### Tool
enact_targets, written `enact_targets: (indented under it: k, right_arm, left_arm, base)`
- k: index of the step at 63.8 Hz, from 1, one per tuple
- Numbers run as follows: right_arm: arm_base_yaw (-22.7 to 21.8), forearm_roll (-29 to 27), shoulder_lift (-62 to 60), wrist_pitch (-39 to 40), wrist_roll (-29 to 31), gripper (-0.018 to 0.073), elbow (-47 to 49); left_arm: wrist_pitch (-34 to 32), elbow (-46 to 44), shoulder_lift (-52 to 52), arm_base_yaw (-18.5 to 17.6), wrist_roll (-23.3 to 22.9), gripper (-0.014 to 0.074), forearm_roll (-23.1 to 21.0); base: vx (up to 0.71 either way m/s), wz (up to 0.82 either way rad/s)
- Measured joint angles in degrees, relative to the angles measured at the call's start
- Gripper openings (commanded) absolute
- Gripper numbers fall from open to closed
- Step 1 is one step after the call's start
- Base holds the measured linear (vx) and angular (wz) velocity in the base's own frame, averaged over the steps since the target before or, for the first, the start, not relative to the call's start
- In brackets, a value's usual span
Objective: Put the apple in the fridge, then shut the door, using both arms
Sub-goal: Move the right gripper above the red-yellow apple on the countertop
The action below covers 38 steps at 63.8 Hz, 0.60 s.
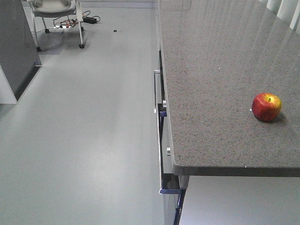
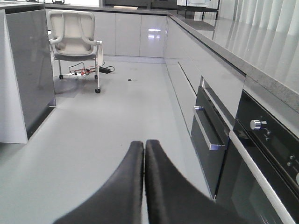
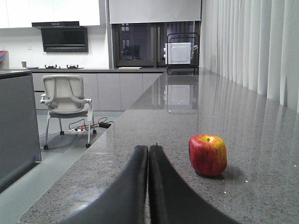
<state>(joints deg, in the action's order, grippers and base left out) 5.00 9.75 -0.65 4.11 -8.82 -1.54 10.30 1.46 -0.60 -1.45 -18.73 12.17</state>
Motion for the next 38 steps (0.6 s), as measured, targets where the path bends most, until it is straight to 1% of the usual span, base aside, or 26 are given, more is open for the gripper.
enact_targets:
  k: [38]
  right_arm:
    - [0.0,0.0,0.0,0.0,0.0,-0.0004,0.0]
  left_arm:
    - [0.0,0.0,0.0,0.0,0.0,-0.0006,0.0]
  base:
    - [0.0,0.0]
